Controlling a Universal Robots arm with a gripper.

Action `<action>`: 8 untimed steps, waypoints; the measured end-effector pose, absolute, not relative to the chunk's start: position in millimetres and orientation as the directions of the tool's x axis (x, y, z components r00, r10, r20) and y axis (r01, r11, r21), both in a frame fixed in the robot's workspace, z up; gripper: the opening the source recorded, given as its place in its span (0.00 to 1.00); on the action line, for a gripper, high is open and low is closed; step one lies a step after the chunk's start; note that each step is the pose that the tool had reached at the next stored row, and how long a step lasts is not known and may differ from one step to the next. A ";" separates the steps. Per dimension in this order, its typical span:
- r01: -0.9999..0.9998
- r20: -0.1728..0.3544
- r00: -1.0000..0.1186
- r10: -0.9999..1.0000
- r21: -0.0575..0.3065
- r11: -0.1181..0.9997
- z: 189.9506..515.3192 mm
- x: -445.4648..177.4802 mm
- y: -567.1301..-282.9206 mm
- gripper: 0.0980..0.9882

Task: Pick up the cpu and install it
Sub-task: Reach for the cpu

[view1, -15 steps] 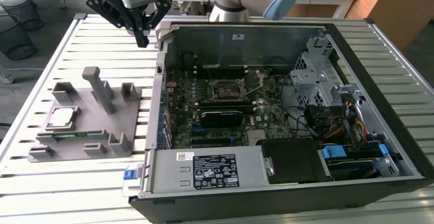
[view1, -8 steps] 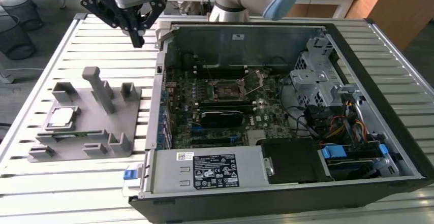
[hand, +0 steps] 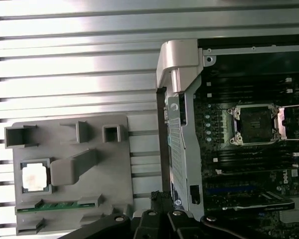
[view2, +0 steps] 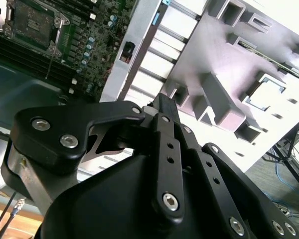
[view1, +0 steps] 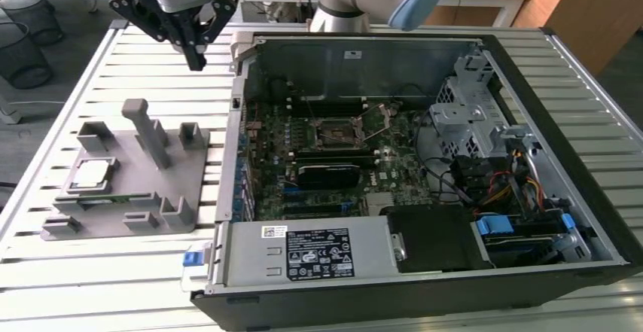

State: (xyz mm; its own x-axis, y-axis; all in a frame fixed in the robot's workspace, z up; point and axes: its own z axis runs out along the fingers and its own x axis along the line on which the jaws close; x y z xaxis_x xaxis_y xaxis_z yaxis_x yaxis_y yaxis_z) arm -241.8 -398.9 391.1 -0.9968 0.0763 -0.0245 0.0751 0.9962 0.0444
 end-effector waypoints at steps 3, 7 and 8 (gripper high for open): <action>0.075 -0.024 -0.997 0.076 0.044 0.996 391.0 -245.5 -398.9 0.01; 0.075 -0.024 -0.997 0.076 0.044 0.996 390.9 -250.2 -399.0 0.01; 0.075 -0.025 -0.997 0.076 0.044 0.996 390.8 -251.2 -398.9 0.01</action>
